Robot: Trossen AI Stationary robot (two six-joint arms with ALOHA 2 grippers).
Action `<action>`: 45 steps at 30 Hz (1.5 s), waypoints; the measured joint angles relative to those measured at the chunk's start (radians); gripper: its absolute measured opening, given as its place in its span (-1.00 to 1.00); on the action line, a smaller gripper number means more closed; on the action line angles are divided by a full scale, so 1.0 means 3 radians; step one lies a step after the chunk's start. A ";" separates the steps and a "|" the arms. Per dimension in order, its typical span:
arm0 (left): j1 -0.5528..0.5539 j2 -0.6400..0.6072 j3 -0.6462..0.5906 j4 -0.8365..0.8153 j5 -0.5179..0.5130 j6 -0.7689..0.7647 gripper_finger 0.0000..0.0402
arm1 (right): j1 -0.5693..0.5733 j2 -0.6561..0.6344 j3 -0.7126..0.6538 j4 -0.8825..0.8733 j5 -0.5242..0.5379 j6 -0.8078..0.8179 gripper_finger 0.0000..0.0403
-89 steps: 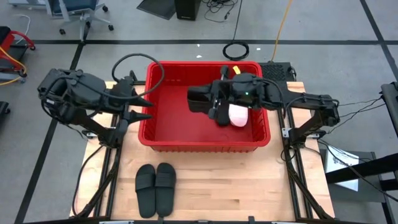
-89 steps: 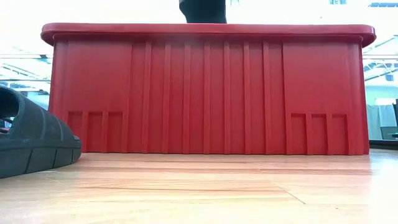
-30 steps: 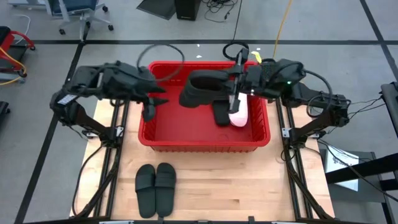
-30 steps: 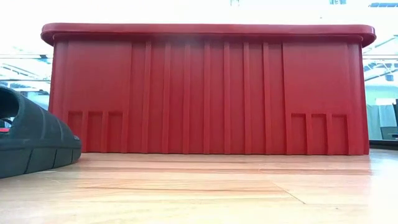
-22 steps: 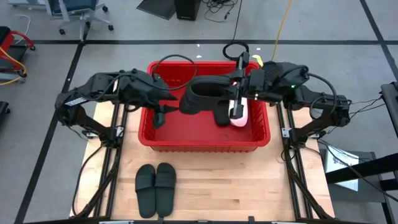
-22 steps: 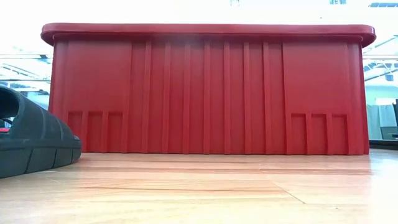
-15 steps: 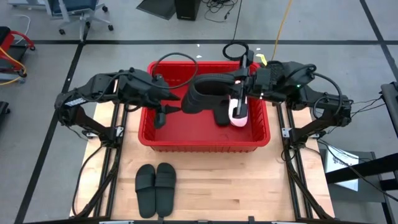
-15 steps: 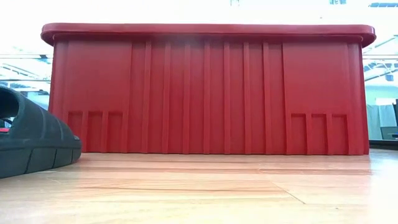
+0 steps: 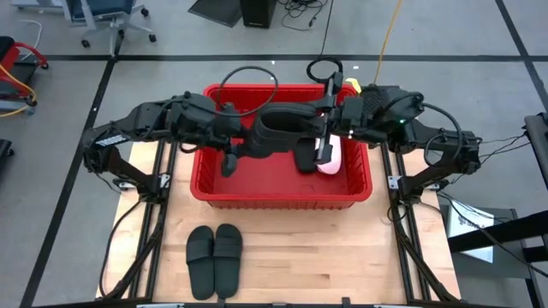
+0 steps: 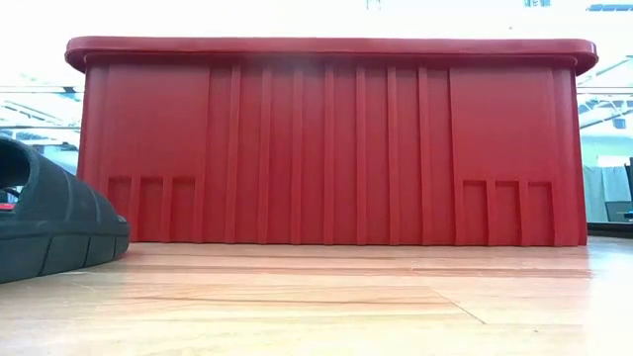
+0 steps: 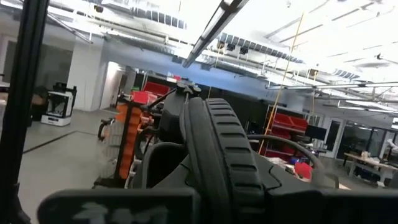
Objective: Pick and place slides into bin
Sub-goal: Stack the black slide on top of the black slide in the red bin
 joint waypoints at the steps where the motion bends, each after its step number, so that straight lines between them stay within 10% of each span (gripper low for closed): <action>1: 0.0000 0.0017 -0.0004 0.0001 0.0024 0.0000 -0.13 | 0.0000 0.0014 0.0000 0.0002 0.0001 0.0001 -0.83; 7: -0.0028 0.0138 0.0003 0.0019 0.0127 0.0131 -0.18 | 0.0000 0.0018 0.0000 0.0026 0.0002 0.0084 -0.83; 14: -0.0060 0.0146 0.0001 0.0032 -0.0244 0.0476 -0.72 | 0.0000 0.0014 0.0000 0.0008 0.0014 0.0532 -0.62; 38: 0.0306 -0.0460 -0.0007 -0.0741 -0.1627 0.1952 -0.73 | 0.0119 -0.0005 -0.0009 -0.0532 0.0066 0.1544 -0.28; 45: 0.0435 -0.0733 0.0009 -0.1091 -0.2332 0.2196 -0.73 | 0.0141 -0.0057 0.0019 -0.0530 -0.0382 0.2057 -0.20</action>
